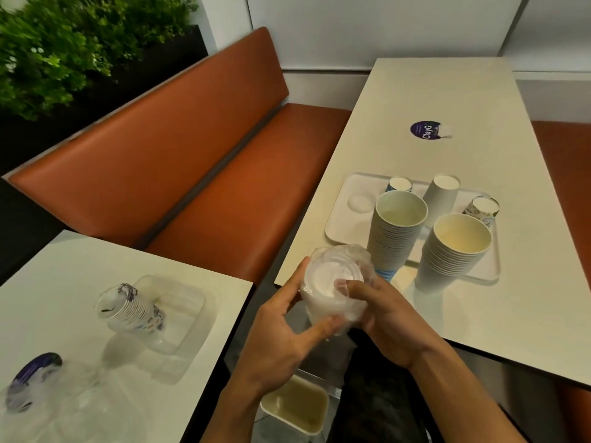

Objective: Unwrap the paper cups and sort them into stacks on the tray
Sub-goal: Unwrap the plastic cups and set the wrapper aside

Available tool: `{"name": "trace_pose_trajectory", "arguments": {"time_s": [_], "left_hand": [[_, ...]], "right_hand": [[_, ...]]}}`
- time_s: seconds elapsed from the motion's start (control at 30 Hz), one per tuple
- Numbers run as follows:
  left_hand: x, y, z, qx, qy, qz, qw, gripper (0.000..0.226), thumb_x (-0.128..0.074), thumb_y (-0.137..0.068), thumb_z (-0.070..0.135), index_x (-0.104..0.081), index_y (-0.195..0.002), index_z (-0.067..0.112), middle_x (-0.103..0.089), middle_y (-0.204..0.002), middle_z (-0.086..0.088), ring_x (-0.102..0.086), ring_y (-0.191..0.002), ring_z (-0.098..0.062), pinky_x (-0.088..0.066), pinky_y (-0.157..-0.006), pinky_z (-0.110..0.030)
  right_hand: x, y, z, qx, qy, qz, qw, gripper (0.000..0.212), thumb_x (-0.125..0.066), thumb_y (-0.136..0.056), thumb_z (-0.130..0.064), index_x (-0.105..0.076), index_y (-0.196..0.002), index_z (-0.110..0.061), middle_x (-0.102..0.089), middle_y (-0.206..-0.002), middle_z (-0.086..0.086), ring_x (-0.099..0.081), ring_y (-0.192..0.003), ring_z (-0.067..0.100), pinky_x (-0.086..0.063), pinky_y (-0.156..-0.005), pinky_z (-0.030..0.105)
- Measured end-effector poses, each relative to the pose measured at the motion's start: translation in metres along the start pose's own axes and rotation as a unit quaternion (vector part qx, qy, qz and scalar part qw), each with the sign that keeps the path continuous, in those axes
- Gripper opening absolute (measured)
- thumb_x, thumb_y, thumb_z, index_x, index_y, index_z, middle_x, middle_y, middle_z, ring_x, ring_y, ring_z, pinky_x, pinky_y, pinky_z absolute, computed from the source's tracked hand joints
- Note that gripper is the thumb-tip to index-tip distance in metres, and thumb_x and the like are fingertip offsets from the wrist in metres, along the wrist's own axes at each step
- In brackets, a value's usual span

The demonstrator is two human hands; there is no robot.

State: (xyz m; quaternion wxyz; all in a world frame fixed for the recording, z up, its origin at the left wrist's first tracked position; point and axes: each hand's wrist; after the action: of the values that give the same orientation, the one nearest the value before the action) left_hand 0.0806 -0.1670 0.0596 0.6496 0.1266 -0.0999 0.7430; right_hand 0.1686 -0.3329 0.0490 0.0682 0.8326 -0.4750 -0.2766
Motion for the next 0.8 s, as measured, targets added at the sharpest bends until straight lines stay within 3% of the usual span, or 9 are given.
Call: {"name": "trace_pose_trajectory", "arguments": {"time_s": [0.07,0.17,0.23,0.33,0.53,0.67,0.8], "left_hand": [[-0.005,0.004,0.006,0.011,0.055,0.007,0.998,0.090,-0.074,-0.070,0.079,-0.040,-0.149,0.054,-0.050,-0.146,0.034,-0.051,-0.135,0.004,-0.050,-0.101,-0.018],[-0.020,0.002,0.017,0.010,0.041,0.099,0.994,0.076,-0.074,-0.072,0.078,-0.048,-0.140,0.057,-0.053,-0.141,0.034,-0.055,-0.128,0.004,-0.056,-0.093,-0.021],[-0.028,-0.002,0.021,0.002,0.012,0.171,0.985,0.049,-0.078,-0.081,0.059,-0.060,-0.127,0.053,-0.061,-0.128,0.034,-0.059,-0.119,0.005,-0.057,-0.081,-0.016],[-0.030,-0.008,0.026,0.016,0.047,0.229,0.972,0.021,-0.075,-0.091,0.032,-0.070,-0.107,0.045,-0.070,-0.108,0.032,-0.066,-0.107,0.005,-0.056,-0.069,-0.013],[-0.028,-0.014,0.029,0.062,0.138,0.232,0.961,0.012,-0.066,-0.099,0.027,-0.073,-0.095,0.037,-0.073,-0.089,0.030,-0.067,-0.091,0.013,-0.056,-0.064,-0.014],[-0.026,-0.017,0.020,0.068,0.100,0.235,0.964,0.010,-0.070,-0.097,0.030,-0.072,-0.096,0.039,-0.072,-0.092,0.029,-0.070,-0.093,-0.001,-0.057,-0.068,-0.014],[-0.018,-0.016,0.015,0.072,0.078,0.208,0.972,0.018,-0.071,-0.098,0.024,-0.072,-0.104,0.041,-0.071,-0.102,0.025,-0.068,-0.101,-0.009,-0.062,-0.075,-0.021]], "right_hand": [[-0.001,0.001,0.001,0.036,0.047,0.038,0.998,0.093,-0.089,-0.053,-0.043,-0.057,-0.139,-0.031,-0.068,-0.132,0.003,-0.065,-0.121,0.030,-0.058,-0.099,0.051],[-0.004,0.008,0.003,0.095,0.135,0.062,0.984,0.086,-0.086,-0.055,-0.056,-0.057,-0.134,-0.038,-0.068,-0.128,-0.009,-0.065,-0.117,0.017,-0.060,-0.096,0.041],[-0.002,0.009,0.006,0.106,0.113,0.061,0.986,0.075,-0.091,-0.061,-0.046,-0.059,-0.129,-0.040,-0.070,-0.123,-0.011,-0.067,-0.116,0.018,-0.062,-0.092,0.038],[0.005,0.006,0.010,0.100,0.065,0.063,0.991,0.081,-0.090,-0.056,-0.035,-0.060,-0.132,-0.035,-0.069,-0.127,-0.001,-0.065,-0.119,0.026,-0.060,-0.097,0.046],[0.012,0.002,0.018,0.080,-0.014,0.033,0.996,0.097,-0.087,-0.051,-0.030,-0.052,-0.142,-0.024,-0.062,-0.137,0.011,-0.062,-0.125,0.033,-0.053,-0.106,0.053],[0.012,0.005,0.019,0.062,-0.036,0.002,0.997,0.097,-0.088,-0.051,-0.028,-0.054,-0.141,-0.016,-0.067,-0.132,0.013,-0.065,-0.123,0.033,-0.050,-0.110,0.053],[0.008,0.010,0.019,0.054,0.046,0.021,0.997,0.103,-0.091,-0.045,-0.036,-0.052,-0.140,-0.027,-0.064,-0.135,0.007,-0.063,-0.123,0.029,-0.052,-0.108,0.052]]}}
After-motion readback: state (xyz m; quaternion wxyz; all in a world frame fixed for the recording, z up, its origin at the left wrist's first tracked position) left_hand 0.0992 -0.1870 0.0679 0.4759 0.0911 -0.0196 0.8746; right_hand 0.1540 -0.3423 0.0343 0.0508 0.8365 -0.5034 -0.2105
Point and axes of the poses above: each hand's wrist, its own y-axis away from the middle knuckle, its own x-axis out of the back of the hand, z = x × y
